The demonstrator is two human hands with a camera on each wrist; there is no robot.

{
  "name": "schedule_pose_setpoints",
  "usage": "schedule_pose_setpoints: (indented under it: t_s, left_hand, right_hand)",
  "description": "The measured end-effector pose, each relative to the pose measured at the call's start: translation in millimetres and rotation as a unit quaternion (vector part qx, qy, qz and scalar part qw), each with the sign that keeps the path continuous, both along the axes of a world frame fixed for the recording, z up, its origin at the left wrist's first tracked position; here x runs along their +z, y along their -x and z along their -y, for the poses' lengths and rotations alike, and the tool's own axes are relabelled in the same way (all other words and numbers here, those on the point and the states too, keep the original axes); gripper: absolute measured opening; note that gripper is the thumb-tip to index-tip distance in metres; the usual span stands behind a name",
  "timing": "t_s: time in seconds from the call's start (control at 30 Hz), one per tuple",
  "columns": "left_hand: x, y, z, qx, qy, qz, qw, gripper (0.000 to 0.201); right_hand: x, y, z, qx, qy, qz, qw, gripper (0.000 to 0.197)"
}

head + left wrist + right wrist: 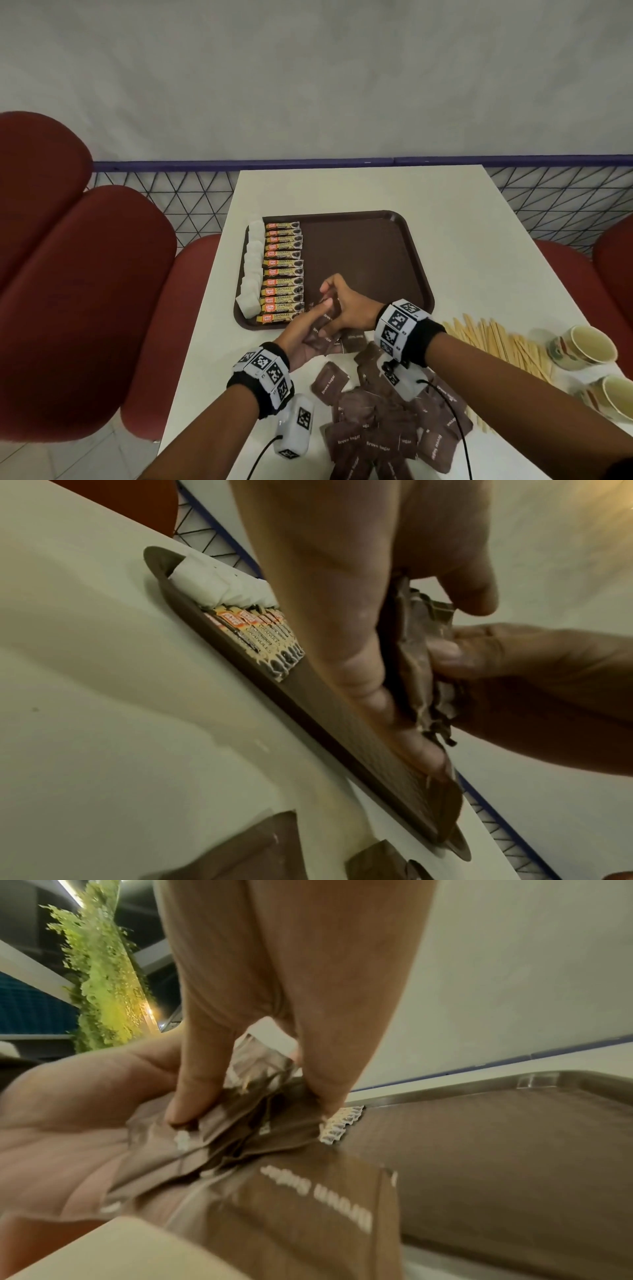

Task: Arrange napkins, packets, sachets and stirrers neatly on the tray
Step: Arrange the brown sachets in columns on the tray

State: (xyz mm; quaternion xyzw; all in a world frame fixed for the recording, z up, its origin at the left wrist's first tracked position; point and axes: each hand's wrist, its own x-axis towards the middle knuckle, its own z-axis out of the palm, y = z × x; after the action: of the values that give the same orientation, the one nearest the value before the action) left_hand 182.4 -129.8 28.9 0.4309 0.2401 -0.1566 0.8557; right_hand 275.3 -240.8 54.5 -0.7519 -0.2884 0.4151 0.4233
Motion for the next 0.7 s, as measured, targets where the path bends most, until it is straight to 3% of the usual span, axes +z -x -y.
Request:
schedule_pose_setpoints:
  t_s: [0.2,0.33,0.5,0.7]
  left_hand:
    - [-9,2,-9,0.057,-0.041,-0.031,0.997,0.028]
    - [-4,5,-9,0.079,-0.062,-0.019,0.995,0.021]
    - [-7,6,-18,0.118,-0.081,-0.014,0.99,0.021]
    - [-6,5,-22,0.129,-0.087,-0.027,0.988,0.024]
  right_hand:
    - [-20,2,2,-0.035,-0.021,0.042,0.998,0.074]
    - [-22,7,6,-0.081,-0.042,-0.003,0.996,0.078]
    - [-27,-1,24,-0.161,-0.057,-0.034,0.985,0.054]
    - [-33,-11,36,-0.144,-0.027,-0.12,0.982,0.039]
